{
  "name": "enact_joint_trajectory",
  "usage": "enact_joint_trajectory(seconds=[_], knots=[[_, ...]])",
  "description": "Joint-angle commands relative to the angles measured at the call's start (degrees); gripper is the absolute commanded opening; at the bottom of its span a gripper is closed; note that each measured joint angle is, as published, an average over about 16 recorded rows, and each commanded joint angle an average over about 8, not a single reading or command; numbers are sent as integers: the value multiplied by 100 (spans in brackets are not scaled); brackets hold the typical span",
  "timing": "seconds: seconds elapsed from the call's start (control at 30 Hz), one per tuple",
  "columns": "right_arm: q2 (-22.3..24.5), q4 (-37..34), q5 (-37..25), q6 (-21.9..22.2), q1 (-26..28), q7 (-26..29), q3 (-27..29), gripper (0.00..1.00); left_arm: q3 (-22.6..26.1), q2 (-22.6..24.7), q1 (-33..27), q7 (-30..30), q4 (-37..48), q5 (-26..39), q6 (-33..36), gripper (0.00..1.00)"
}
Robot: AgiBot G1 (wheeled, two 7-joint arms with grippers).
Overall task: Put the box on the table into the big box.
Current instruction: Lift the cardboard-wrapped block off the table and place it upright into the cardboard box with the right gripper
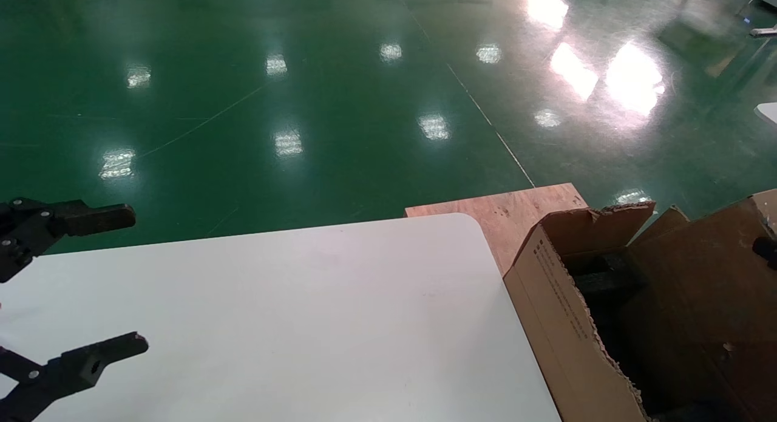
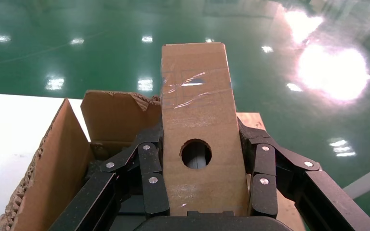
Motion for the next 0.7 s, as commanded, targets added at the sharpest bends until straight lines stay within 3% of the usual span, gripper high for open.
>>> enact_joint_trajectory(seconds=[0.03, 0.7], knots=[[-16, -135, 58, -60, 158, -64, -179, 0, 0, 0, 0, 0, 0, 0, 0, 100], [-501, -1702, 207, -688, 1337, -477, -1523, 0, 1, 0, 0, 0, 0, 0, 0, 100]])
